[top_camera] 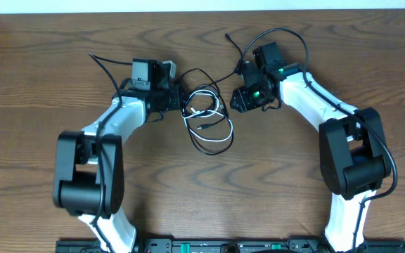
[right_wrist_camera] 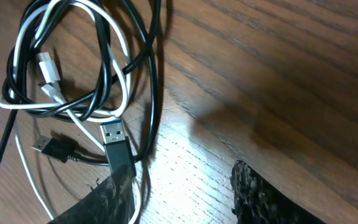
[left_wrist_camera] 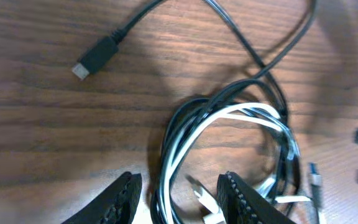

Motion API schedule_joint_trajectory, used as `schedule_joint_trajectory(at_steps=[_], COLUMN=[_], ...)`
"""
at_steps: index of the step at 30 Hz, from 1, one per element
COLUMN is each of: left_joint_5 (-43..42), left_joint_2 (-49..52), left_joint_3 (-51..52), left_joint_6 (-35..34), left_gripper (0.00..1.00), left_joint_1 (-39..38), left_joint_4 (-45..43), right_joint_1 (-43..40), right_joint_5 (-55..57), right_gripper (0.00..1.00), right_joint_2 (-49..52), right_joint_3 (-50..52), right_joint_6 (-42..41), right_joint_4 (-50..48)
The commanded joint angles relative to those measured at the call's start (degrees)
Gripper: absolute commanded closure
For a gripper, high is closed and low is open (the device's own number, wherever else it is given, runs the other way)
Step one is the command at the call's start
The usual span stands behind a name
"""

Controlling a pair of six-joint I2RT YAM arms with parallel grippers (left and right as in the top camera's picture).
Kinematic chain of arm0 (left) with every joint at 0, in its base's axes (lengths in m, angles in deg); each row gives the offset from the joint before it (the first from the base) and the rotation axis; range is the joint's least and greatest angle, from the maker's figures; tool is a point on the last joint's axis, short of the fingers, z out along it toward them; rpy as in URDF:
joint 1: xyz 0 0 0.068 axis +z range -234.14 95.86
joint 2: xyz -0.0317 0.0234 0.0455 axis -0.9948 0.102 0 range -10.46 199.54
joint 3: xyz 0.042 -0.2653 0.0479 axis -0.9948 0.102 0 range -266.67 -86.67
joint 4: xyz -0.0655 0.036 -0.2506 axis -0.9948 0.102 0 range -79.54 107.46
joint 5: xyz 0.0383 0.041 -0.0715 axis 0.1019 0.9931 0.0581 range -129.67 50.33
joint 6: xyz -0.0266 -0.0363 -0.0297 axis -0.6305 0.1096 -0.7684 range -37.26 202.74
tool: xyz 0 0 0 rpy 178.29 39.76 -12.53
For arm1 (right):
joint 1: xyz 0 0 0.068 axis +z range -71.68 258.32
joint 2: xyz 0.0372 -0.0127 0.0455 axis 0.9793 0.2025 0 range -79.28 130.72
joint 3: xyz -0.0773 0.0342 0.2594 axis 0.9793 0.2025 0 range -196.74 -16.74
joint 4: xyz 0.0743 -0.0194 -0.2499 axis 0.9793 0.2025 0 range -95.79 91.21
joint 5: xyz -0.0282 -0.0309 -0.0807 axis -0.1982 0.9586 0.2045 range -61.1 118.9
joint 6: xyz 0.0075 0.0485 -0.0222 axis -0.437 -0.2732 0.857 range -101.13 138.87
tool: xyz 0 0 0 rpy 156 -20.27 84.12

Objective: Untangle cables

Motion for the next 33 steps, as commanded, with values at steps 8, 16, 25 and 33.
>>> schedule_joint_trajectory(at_steps=[8, 16, 25, 33], left_joint_5=[5.0, 4.9, -16.1, -28.7], left_joint_2=[8.5, 6.2, -6.7, -7.4], left_joint_3=[-0.5, -0.6, -0.5, -0.5], left_joint_6=[1.4, 1.4, 4.3, 5.5], left_gripper=[0.67, 0.93, 0.93, 0.92], left_joint_1=[-4.8, -4.5, 0.8, 3.6], left_joint_4=[-3.3, -2.7, 2.6, 2.4], right_joint_1=[-0.1, -0.7, -6.1, -7.6], right_joint_5=[0.7, -0.3, -28.3, -39.1], right_gripper=[0.37, 0.59, 0.59, 0.58], right_joint_2=[-1.4, -1.6, -2.0, -2.0], right_joint_3=[0.7, 0.7, 0.7, 0.7], right_joint_6=[-1.9, -3.0, 3.5, 7.8], right_joint_4=[1.0, 2.0, -0.7, -0.4])
